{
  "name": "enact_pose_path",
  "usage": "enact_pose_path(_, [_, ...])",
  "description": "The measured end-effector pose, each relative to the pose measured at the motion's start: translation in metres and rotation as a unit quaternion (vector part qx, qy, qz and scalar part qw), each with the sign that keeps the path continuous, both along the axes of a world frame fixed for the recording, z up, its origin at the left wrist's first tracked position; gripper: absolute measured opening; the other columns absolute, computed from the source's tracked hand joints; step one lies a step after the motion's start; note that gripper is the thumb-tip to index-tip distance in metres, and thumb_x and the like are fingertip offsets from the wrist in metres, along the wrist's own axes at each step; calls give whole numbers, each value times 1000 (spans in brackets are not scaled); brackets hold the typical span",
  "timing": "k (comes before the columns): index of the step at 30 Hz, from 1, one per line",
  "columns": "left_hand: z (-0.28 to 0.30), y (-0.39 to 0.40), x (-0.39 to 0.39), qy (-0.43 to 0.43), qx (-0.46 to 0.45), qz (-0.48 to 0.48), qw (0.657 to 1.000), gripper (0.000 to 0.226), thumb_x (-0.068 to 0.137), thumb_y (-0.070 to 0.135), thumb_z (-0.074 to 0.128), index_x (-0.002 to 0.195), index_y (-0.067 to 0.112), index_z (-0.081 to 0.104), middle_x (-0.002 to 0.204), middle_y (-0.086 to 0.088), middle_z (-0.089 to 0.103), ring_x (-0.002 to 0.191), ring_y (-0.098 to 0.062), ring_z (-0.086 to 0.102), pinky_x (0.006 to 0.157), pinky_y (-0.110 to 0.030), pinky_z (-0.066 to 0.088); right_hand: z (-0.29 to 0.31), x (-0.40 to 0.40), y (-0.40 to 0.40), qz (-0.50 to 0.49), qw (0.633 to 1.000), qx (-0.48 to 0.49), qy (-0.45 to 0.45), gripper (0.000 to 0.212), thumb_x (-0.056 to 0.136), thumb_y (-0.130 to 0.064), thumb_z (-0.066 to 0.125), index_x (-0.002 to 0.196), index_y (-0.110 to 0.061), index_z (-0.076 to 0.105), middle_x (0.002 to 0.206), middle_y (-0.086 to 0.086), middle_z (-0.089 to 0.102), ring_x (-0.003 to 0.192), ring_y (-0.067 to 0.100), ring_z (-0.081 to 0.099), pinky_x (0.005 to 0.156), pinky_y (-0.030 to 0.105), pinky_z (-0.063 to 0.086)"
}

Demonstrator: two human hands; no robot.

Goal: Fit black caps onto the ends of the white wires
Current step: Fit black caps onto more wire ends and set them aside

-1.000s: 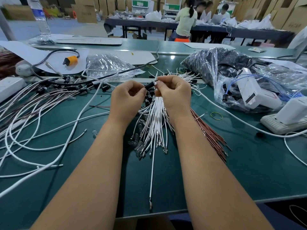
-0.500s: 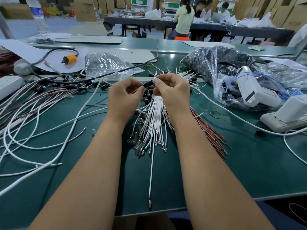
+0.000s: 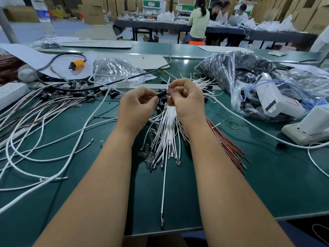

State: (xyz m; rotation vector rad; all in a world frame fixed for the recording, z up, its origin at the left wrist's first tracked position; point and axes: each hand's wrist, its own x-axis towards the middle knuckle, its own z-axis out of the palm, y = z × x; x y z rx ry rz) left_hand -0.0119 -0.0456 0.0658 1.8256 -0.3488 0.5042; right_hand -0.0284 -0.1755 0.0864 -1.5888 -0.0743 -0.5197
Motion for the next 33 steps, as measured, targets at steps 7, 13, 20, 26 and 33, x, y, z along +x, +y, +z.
enact_pose_path(7, [1,-2,-2,11,3,2,1000,13,85,9,67,77,19,67,68,-3,64,61,-11,55,60,-26,48,-2,3,-2,-19,1000,-4,5,17,90,2,60,87,-14,63,73,4,61,53,5,58,55,15,48])
enact_pose_path(13, [2,-1,-4,10,6,-1,1000,10,87,11,66,81,18,69,67,4,65,58,-1,54,59,-14,46,-2,4,-3,-29,999,22,14,9,90,0,61,91,-7,67,77,3,67,54,2,61,60,20,55])
enact_pose_path(20, [1,-3,-4,12,0,-1,1000,7,87,10,66,83,14,70,69,3,65,62,-6,55,62,-18,47,-3,4,-3,-24,999,19,25,9,90,0,60,90,-4,69,72,4,65,53,1,60,64,24,58])
enact_pose_path(26, [2,-5,-5,19,9,-4,1000,6,86,9,66,84,13,70,69,-1,65,61,-8,56,62,-21,48,-4,5,-3,-28,999,15,13,13,90,-5,63,80,-12,66,67,0,63,50,2,56,59,22,54])
enact_pose_path(33, [2,-4,-4,10,0,-1,1000,7,87,9,66,83,14,69,69,1,64,62,-7,56,63,-21,48,-5,5,-2,-39,999,-14,-8,18,87,-7,67,74,-19,66,62,-5,62,53,5,56,56,21,51])
